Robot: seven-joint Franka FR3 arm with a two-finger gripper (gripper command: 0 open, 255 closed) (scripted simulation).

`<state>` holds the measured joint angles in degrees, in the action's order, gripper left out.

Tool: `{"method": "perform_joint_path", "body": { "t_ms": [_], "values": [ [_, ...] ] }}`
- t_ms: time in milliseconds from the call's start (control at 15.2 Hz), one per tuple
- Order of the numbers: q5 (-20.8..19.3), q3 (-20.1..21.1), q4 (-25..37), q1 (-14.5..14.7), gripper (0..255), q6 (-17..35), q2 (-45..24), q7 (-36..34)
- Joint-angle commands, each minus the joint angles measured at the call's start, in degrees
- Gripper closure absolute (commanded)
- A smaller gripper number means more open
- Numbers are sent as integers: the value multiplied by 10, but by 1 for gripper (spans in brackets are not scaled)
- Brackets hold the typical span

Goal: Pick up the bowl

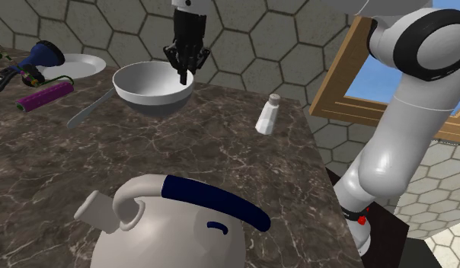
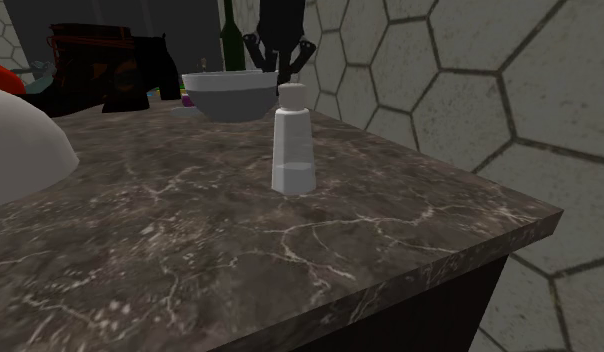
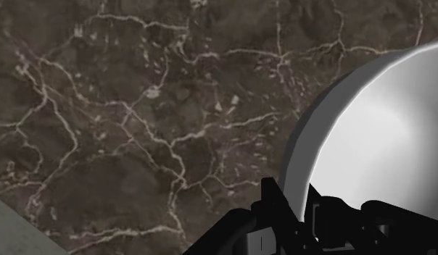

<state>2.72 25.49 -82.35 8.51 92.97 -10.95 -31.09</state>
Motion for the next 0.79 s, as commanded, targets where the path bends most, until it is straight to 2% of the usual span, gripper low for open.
{"method": "perform_joint_path", "body": {
  "t_ms": [0, 594, 726],
  "values": [
    [-2, 0, 22, 1, 255, -18, -5, -2],
    [-17, 3, 136, 15, 255, -101, -37, -17],
    [-17, 3, 138, 15, 255, -102, -38, -18]
  ]
}}
